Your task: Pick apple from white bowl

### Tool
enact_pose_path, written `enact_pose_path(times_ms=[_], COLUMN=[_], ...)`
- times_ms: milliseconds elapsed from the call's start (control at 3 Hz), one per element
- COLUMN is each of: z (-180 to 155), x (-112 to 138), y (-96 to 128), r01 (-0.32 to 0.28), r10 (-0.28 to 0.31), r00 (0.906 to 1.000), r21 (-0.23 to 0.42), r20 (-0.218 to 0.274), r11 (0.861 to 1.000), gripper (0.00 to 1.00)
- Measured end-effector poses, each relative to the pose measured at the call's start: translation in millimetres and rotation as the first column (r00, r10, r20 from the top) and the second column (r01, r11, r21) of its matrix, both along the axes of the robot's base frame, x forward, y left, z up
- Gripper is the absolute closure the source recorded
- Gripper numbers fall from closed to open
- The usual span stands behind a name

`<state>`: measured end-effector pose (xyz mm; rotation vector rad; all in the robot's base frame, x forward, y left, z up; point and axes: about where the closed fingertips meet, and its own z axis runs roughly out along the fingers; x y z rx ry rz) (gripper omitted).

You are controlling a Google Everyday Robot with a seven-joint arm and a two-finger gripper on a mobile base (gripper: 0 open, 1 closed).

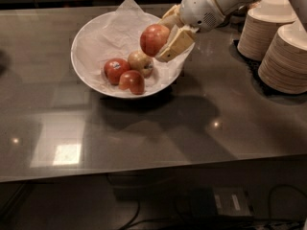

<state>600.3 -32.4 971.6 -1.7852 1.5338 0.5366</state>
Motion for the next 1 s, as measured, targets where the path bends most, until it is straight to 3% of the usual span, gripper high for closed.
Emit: enact_pose_path(times_ms=[1000], z=[0.0], x=[0.0], y=[0.1], r01=[0.000], r10=[0.000], r00=[1.0000], r21=[0.000], r20=[0.000], r11=[1.000], gripper=[0.11])
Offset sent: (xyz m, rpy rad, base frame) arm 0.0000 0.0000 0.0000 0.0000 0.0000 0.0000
